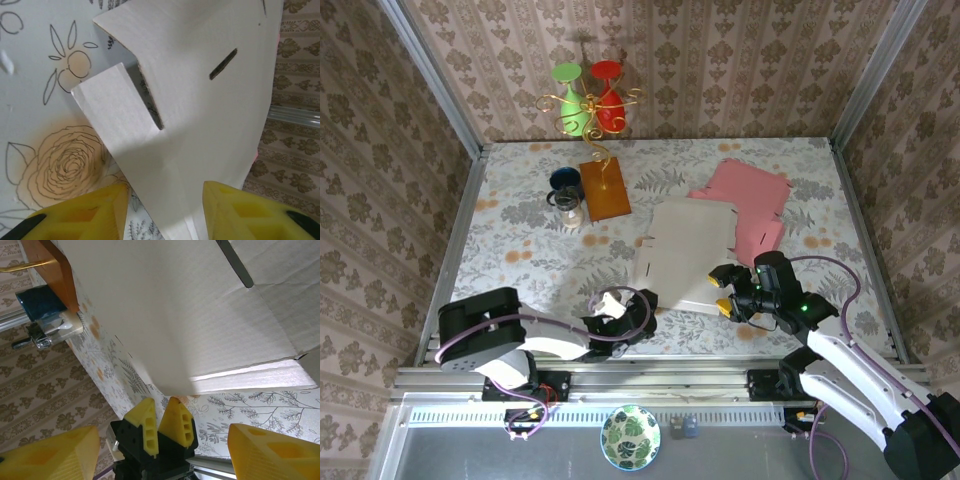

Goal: Fold the paper box

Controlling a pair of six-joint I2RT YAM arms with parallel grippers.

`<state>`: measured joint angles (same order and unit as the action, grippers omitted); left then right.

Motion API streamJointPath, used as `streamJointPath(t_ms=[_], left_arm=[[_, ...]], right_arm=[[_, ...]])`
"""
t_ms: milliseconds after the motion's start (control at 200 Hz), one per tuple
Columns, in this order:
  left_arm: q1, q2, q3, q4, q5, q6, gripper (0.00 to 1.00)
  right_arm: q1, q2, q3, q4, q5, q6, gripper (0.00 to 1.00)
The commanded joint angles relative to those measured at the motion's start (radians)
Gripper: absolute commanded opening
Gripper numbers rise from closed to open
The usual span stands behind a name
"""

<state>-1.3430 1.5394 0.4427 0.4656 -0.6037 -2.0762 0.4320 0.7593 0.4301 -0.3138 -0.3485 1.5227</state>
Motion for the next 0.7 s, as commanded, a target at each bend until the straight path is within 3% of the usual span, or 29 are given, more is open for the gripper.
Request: streamJointPath(t_ms=[0,160,355,460,530,695], left_arm=[[-0.003,0.059,-0.001,0.068,-0.024,-0.180,0.43],[-0.007,0.074,0.018,0.060,-0.022,-0.176,0.44],[0.007,0.136,-0.005,0.235,-0.099,-0.107,0.40],[0.016,0.193,-0.009,0.348,-0.108,-0.075,0.34],[0.016,0.216,-0.008,0.397,-0.114,-0.057,0.24],[0.012,0.166,-0.002,0.362,-0.144,-0.015,0.10]], right_arm=[[-0.004,0.003,-0.015,0.009,0.009,0.016,0.70],[-0.005,0.011,-0.016,0.019,0.005,0.014,0.70],[-0.007,0.015,-0.017,0.032,-0.001,0.009,0.70],[-0.007,0.016,-0.017,0.036,-0.003,0.010,0.70],[-0.010,0.017,-0.015,0.035,-0.003,0.010,0.70],[-0.013,0.014,-0.004,0.023,-0.001,0.012,0.68]])
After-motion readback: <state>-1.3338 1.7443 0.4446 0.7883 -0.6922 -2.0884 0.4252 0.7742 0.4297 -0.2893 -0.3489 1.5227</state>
